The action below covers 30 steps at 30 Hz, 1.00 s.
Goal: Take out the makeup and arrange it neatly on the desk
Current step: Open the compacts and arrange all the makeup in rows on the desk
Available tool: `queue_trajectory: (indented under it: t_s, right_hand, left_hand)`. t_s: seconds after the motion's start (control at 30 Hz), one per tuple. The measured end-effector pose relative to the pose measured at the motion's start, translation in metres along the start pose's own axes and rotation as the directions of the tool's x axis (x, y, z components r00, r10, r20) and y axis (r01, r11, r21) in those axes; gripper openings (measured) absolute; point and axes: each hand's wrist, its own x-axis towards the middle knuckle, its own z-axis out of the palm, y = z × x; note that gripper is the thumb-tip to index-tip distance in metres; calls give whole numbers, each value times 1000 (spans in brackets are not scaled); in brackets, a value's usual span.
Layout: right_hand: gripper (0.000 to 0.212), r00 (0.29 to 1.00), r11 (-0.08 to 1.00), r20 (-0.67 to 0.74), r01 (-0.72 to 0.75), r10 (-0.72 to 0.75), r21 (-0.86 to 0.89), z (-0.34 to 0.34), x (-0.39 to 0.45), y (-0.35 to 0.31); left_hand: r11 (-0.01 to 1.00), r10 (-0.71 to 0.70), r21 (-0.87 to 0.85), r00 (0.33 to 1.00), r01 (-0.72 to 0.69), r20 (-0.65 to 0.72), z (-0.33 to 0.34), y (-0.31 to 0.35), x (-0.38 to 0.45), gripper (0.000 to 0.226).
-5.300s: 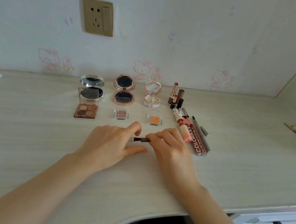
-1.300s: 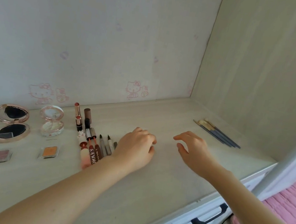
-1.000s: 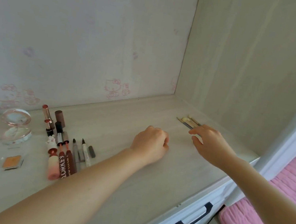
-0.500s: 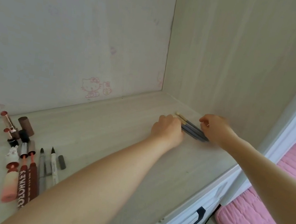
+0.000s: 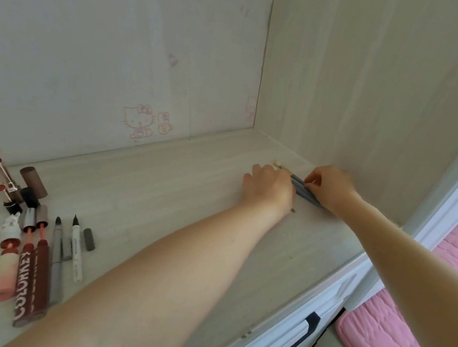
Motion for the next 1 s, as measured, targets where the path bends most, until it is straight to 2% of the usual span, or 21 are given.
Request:
queue_trajectory:
  t_s: [0.23, 0.33, 0.67, 0.77, 0.9, 1.0]
  right_hand:
    - [19, 997, 997, 71, -15, 21, -77, -5, -2, -7]
    - [22, 993, 995, 115, -29, 40, -94, -9, -6, -8]
    - [21, 986, 996, 141, -91, 92, -16, -16, -28, -15]
    - [18, 981, 982, 137, -151, 136, 112, -17, -27, -13]
    - [16, 972, 965, 150, -205, 181, 162, -15, -23, -11]
    - [19, 971, 971, 160, -198, 175, 137, -12, -19, -14]
  left_hand:
    - [995, -91, 41, 996, 91, 1, -7, -11, 1, 34]
    - [994, -94, 59, 994, 91, 50, -16, -23, -1, 38]
    - [977, -211, 16, 967, 210, 143, -34, -58, -5, 32]
    - [966, -235, -74, 961, 247, 146, -36, -61, -3, 30]
    - [851, -381, -313, 906, 422, 187, -38, -52, 2, 41]
    - [839, -385, -371, 916, 398, 111, -29, -40, 2, 40]
